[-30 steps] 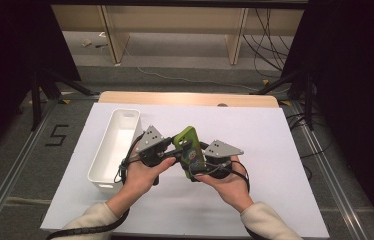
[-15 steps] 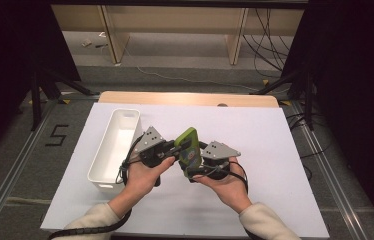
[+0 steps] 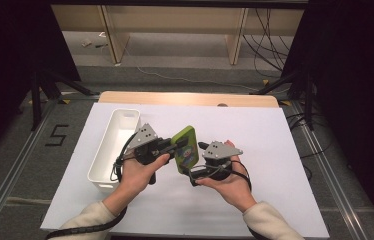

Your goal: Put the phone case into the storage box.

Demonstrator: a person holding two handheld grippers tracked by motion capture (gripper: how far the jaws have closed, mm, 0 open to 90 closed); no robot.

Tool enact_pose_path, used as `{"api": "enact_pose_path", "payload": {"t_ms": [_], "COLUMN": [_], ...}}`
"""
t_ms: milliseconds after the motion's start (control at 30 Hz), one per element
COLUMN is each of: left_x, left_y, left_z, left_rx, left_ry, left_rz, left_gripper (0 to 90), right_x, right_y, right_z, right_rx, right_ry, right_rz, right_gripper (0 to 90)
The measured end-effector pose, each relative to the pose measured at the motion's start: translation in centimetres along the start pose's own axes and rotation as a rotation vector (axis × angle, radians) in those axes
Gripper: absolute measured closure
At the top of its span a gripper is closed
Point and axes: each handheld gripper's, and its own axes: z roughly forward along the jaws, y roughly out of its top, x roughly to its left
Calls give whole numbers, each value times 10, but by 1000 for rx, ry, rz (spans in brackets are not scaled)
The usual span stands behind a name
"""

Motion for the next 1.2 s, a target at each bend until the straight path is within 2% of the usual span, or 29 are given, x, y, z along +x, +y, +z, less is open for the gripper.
{"api": "enact_pose_path", "payload": {"t_ms": [300,500,667,1000,1200], "left_x": [12,15,17,14,10], "left_y": [6,7,6,6,4], "left_z": [-18,-28,-35,-35,-31], "left_rx": [24,31,39,53,63], "left_ry": [-58,-123,-149,-175,-206], "left_rz": [31,42,46,47,41], "left_gripper": [827,827,826,826,826], "right_x": [-7,-6,-5,-6,-7], "right_y": [-5,-12,-17,-18,-19], "right_z": [-13,-19,-21,-19,-12], "right_rx": [16,31,38,38,17], "right_ry": [49,123,156,166,212], "right_rz": [4,4,2,11,10], "right_gripper": [61,82,92,113,159]}}
